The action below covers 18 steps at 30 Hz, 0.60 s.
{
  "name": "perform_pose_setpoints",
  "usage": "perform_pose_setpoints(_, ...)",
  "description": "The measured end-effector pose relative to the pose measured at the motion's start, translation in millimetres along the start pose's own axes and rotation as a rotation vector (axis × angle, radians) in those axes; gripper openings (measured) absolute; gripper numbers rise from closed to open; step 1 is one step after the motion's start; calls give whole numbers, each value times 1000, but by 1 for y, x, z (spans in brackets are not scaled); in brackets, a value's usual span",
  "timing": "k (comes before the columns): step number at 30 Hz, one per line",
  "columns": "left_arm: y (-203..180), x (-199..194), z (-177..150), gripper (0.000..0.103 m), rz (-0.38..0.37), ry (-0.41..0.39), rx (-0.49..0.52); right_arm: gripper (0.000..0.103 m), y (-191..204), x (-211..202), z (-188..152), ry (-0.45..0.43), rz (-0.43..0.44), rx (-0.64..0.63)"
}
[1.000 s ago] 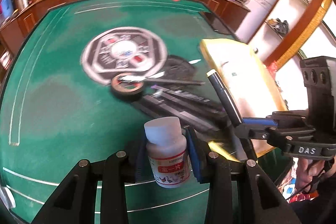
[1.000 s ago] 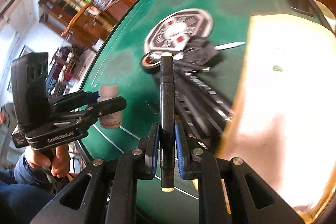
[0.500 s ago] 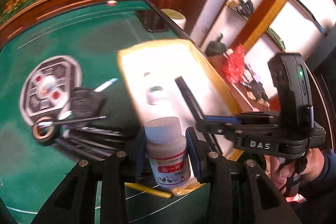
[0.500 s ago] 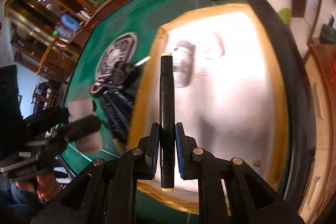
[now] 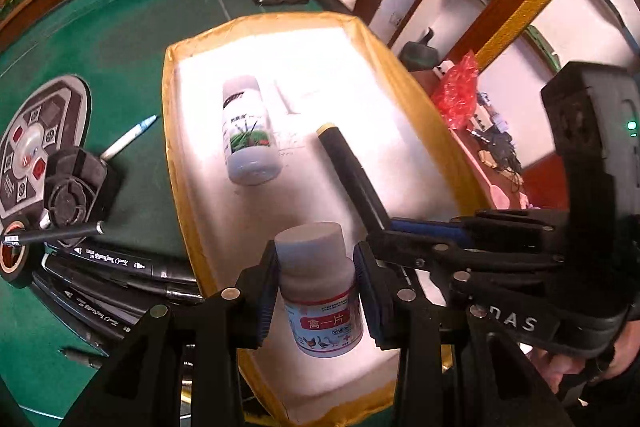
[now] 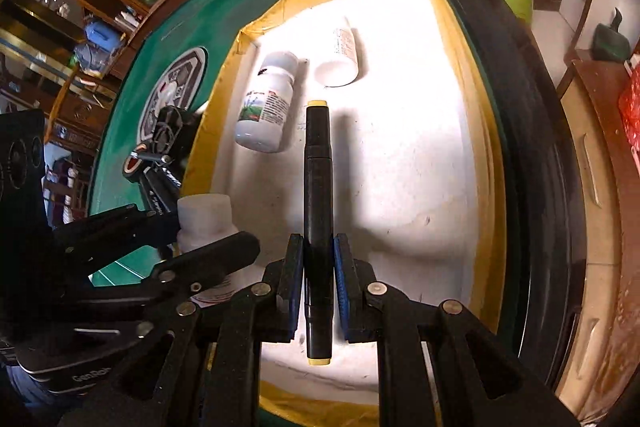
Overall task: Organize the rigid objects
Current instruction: 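Carry the red-label bottle and black marker into the tray and release both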
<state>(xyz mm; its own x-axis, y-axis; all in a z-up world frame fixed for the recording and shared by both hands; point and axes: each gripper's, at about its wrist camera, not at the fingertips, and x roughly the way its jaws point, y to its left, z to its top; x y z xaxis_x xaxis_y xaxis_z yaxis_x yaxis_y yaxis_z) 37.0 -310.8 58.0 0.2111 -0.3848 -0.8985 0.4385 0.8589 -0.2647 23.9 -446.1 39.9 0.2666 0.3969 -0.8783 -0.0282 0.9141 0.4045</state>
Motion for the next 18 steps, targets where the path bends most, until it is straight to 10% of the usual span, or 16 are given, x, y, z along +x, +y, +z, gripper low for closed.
perform_pose_setpoints(18,19,7,-4,40,-19,-10,-83,15,5,17,21,32,-59,-106)
